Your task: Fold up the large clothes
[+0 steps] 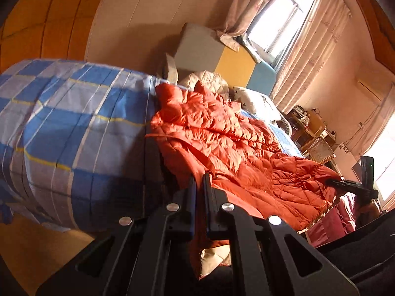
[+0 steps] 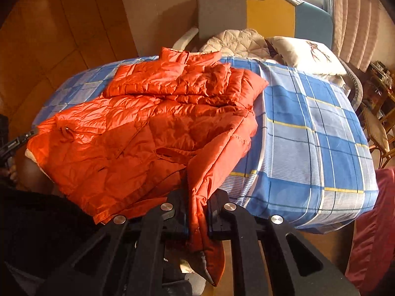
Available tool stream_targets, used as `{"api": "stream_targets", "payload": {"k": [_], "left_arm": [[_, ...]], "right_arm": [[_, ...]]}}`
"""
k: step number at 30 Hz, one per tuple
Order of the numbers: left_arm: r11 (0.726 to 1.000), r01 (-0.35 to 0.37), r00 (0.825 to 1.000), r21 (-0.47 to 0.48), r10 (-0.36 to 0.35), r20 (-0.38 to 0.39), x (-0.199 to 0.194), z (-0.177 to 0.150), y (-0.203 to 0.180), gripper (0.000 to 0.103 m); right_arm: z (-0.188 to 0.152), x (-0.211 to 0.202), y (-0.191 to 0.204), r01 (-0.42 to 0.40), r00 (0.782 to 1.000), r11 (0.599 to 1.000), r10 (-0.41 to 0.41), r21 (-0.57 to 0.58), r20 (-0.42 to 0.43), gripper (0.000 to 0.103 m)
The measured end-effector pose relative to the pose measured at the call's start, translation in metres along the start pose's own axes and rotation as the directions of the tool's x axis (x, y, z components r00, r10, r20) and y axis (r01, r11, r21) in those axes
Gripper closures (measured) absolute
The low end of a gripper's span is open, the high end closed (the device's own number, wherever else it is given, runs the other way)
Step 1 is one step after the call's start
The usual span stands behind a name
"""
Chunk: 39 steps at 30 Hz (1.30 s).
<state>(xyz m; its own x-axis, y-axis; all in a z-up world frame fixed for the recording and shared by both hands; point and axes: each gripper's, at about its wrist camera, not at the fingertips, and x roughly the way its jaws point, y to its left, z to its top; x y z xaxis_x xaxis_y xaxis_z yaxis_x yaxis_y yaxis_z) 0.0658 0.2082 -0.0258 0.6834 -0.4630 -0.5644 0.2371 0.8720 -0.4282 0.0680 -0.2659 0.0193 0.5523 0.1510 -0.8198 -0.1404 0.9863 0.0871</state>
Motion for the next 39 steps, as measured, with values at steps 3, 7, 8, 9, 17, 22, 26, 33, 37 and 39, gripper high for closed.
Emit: {"api": "stream_targets", "payload": {"k": [3, 7, 8, 9, 17, 22, 26, 33, 37, 39], "left_arm": [[1.0, 0.007, 1.0, 0.026, -0.007, 0.015, 0.0, 0.008, -0.004, 0.098], [0.998, 0.017, 0.999, 0.055, -0.019, 0.031, 0.0, 0.014, -0.013, 0.098], [0.998, 0.022, 0.999, 0.058, -0.024, 0.036, 0.0, 0.015, -0.016, 0.098], [0.998, 0.027, 0.999, 0.058, -0.029, 0.042, 0.0, 0.018, -0.017, 0.098], [0.993, 0.055, 0.995, 0.106, -0.063, 0.078, 0.011, 0.046, -0.032, 0.098], [0.989, 0.054, 0.992, 0.138, -0.069, 0.106, 0.021, 0.074, -0.04, 0.099], [0.988, 0.047, 0.989, 0.146, -0.067, 0.135, 0.032, 0.102, -0.04, 0.099], [0.991, 0.033, 0.984, 0.13, -0.055, 0.168, 0.065, 0.155, -0.032, 0.098], [0.993, 0.024, 0.986, 0.118, -0.043, 0.162, 0.095, 0.182, -0.026, 0.098], [0.994, 0.014, 0.988, 0.108, -0.03, 0.155, 0.112, 0.193, -0.021, 0.098]], "right_arm": [[0.008, -0.003, 0.0, 0.009, 1.0, 1.0, -0.008, -0.016, 0.026, 0.093], [0.014, -0.003, 0.001, 0.019, 0.999, 1.0, -0.018, -0.022, 0.046, 0.093], [0.016, -0.003, 0.001, 0.021, 0.999, 1.0, -0.02, -0.022, 0.05, 0.093], [0.018, -0.003, 0.001, 0.025, 0.998, 0.999, -0.024, -0.022, 0.055, 0.093], [0.04, -0.001, 0.003, 0.044, 0.994, 0.999, -0.041, -0.031, 0.104, 0.093], [0.066, -0.002, 0.002, 0.068, 0.987, 0.996, -0.059, -0.053, 0.148, 0.093], [0.095, 0.002, -0.006, 0.085, 0.979, 0.995, -0.073, -0.054, 0.192, 0.093], [0.146, 0.026, -0.034, 0.091, 0.968, 0.996, -0.09, 0.005, 0.236, 0.093], [0.174, 0.049, -0.047, 0.097, 0.966, 0.995, -0.102, 0.031, 0.239, 0.093], [0.187, 0.063, -0.053, 0.099, 0.966, 0.994, -0.107, 0.044, 0.237, 0.094]]}}
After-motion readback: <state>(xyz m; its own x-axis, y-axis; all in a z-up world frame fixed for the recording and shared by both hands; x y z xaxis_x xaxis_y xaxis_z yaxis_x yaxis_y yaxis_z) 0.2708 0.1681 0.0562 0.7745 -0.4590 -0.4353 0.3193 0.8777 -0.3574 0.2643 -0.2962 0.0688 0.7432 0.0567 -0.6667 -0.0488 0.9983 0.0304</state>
